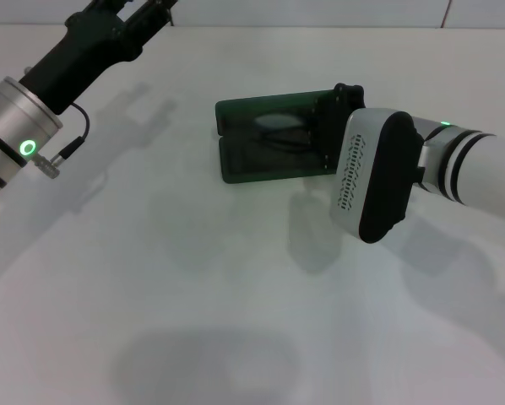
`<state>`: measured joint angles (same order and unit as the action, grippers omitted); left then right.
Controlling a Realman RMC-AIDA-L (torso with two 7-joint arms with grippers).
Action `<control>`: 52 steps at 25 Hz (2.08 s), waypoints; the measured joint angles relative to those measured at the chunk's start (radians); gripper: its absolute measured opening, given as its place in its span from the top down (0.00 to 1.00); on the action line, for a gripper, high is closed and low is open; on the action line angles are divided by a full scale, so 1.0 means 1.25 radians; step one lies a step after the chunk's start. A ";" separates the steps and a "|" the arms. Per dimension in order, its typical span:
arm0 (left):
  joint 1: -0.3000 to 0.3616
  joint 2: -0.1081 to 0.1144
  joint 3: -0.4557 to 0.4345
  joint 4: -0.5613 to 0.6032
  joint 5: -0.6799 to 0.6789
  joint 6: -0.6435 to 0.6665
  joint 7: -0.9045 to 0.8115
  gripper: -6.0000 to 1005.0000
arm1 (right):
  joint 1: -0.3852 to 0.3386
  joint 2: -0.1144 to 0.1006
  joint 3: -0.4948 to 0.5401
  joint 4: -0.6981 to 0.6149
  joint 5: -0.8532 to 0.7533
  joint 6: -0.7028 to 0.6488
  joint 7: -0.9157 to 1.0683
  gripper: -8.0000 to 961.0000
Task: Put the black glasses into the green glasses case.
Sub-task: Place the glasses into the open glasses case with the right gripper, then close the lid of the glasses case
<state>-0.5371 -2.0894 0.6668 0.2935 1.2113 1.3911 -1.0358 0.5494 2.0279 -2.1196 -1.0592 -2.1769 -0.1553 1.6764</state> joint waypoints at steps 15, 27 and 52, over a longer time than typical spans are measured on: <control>-0.010 0.000 0.001 -0.010 0.008 -0.007 0.003 0.28 | 0.033 0.000 -0.052 0.058 0.049 0.071 0.007 0.86; -0.007 0.000 0.003 -0.010 0.012 -0.007 0.000 0.28 | 0.000 0.000 -0.077 0.036 0.063 0.134 0.008 0.71; -0.152 0.031 0.253 0.048 0.116 -0.349 -0.200 0.28 | -0.110 -0.007 0.503 -0.010 0.432 -0.840 -0.157 0.60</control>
<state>-0.7278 -2.0505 0.9834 0.3531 1.3566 0.9554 -1.2853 0.4124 2.0196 -1.4909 -1.0712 -1.6366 -1.2053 1.4805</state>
